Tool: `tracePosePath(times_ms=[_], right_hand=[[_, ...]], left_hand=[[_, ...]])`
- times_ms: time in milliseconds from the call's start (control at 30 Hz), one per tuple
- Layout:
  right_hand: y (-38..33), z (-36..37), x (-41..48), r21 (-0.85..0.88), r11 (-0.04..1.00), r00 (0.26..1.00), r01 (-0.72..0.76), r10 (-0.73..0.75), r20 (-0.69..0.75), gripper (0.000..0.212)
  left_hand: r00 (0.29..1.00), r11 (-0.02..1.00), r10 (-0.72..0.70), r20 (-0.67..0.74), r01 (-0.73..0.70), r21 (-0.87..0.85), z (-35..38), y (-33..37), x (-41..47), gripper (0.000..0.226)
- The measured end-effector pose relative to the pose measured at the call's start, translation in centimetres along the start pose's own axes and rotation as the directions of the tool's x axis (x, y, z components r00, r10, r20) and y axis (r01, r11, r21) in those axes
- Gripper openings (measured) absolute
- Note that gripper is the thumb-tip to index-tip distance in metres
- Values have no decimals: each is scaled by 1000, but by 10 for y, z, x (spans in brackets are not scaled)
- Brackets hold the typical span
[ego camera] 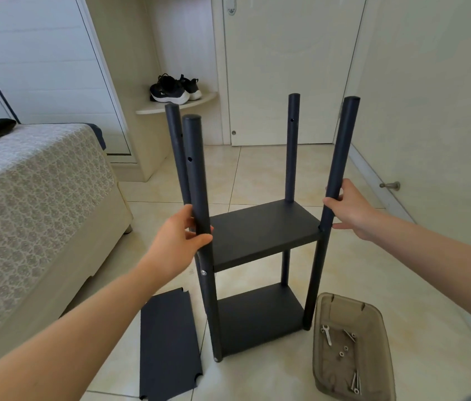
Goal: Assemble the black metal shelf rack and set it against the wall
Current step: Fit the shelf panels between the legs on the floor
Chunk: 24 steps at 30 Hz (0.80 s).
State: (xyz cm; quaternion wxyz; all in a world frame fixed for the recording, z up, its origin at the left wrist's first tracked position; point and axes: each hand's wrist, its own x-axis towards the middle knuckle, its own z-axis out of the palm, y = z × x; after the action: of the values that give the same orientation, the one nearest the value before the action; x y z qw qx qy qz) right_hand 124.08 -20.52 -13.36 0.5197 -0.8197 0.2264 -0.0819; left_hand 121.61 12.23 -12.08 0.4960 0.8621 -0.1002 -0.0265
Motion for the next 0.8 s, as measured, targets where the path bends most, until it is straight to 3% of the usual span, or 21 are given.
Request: tracePosePath(times_ms=[400,567,700,800], right_hand=[[21,17,-30,-160,977,979,138,-110,172,52],[28,13,-40,-231,958,963,173,-115,244,45],[22,9,-50,-295,932,952,209,-125,280,49],[14,3,-58,-317,924,947,214,-117,298,47]], left_hand=[[977,983,-155,-145,167,71,-30,-31,13,33],[969,973,-175,-173,197,118,-34,-37,16,37],[959,932,-181,-218,238,273,-34,-37,20,42],[947,777,-292,-133,316,544,-31,-34,17,31]])
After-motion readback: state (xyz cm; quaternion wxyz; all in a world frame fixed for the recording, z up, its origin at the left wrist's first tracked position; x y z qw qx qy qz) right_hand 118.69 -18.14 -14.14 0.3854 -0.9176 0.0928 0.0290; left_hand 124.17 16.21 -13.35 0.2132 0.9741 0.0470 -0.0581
